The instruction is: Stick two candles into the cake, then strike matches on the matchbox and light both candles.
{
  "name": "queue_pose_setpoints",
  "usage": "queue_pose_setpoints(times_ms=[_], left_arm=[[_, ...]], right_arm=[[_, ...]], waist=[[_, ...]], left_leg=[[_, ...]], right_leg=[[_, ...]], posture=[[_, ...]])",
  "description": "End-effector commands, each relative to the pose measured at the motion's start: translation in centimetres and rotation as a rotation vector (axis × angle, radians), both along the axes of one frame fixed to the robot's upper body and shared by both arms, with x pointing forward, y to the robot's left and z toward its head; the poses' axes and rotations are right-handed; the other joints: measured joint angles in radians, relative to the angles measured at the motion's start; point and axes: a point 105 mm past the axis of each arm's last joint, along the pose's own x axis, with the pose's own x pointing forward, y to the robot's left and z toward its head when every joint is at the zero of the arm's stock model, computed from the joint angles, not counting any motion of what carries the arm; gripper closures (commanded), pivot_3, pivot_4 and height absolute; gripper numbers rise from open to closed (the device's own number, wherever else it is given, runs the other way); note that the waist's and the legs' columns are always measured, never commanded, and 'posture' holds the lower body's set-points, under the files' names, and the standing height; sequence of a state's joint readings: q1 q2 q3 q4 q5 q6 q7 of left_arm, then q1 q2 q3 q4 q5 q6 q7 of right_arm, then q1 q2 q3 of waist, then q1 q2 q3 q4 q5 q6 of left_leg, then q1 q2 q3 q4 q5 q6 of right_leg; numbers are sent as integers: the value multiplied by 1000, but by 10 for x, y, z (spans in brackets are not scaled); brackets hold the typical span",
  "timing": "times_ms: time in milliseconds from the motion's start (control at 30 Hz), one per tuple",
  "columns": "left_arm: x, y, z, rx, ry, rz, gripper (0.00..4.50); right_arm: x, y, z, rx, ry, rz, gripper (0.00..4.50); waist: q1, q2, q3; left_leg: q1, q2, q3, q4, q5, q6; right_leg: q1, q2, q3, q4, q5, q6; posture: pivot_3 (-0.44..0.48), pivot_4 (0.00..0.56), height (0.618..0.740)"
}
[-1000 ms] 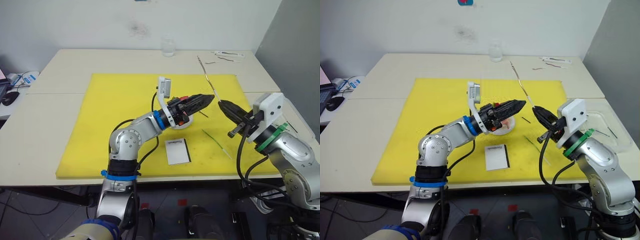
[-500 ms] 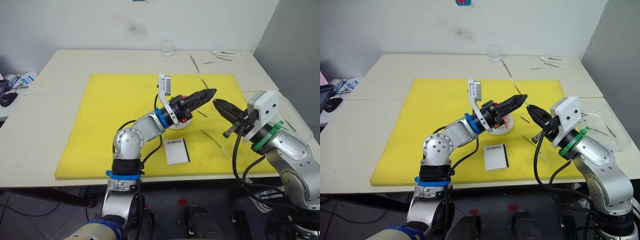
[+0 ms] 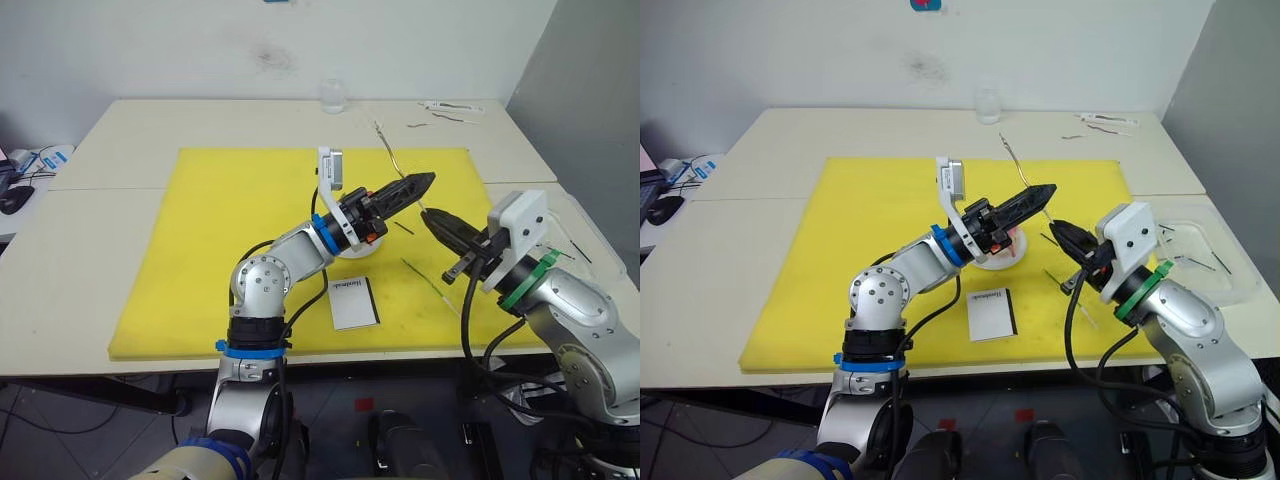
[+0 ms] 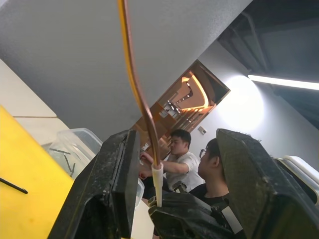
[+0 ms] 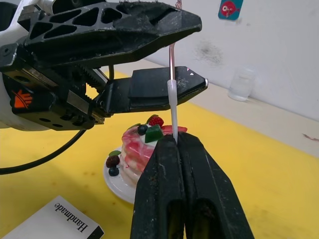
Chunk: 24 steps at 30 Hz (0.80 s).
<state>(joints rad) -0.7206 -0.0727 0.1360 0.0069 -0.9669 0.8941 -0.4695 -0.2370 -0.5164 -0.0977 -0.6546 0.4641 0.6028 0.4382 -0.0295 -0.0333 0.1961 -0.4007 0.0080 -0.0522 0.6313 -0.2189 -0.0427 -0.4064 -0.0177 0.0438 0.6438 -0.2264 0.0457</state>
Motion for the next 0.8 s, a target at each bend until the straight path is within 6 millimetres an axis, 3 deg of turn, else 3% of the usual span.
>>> queue_pose_setpoints(times_ms=[33,200,433,533,633,800], left_arm=[[-11,-2,12,-28,-45,-44,2884],[-12,-3,8,-17,-39,-44,4330],[-7,-2,7,-4,-40,-20,4435],[-2,3,10,8,-54,0,4500],[7,16,18,26,-87,38,4500],[33,64,41,138,-209,221,4500]], right_arm=[[-6,1,12,15,-58,9,4500],[-6,3,14,24,-64,11,4500],[-6,6,16,29,-63,23,4500],[-5,8,12,15,-36,33,3871],[-3,9,10,-5,-21,27,2867],[7,21,8,-19,-19,5,1087]], waist=[[0,0,0],[0,0,0],[0,0,0],[0,0,0],[0,0,0],[-6,0,0]], left_leg=[[0,0,0,0,0,0],[0,0,0,0,0,0],[0,0,0,0,0,0],[0,0,0,0,0,0],[0,0,0,0,0,0],[0,0,0,-1,0,0]], right_leg=[[0,0,0,0,-1,-1],[0,0,0,0,-1,-1],[0,0,0,0,-1,-2],[0,0,0,0,-1,-2],[0,0,0,0,-1,-2],[-1,1,0,0,-1,-2]], posture=[[0,150,740],[0,150,740],[0,150,740],[0,150,740],[0,150,740],[0,150,740]])
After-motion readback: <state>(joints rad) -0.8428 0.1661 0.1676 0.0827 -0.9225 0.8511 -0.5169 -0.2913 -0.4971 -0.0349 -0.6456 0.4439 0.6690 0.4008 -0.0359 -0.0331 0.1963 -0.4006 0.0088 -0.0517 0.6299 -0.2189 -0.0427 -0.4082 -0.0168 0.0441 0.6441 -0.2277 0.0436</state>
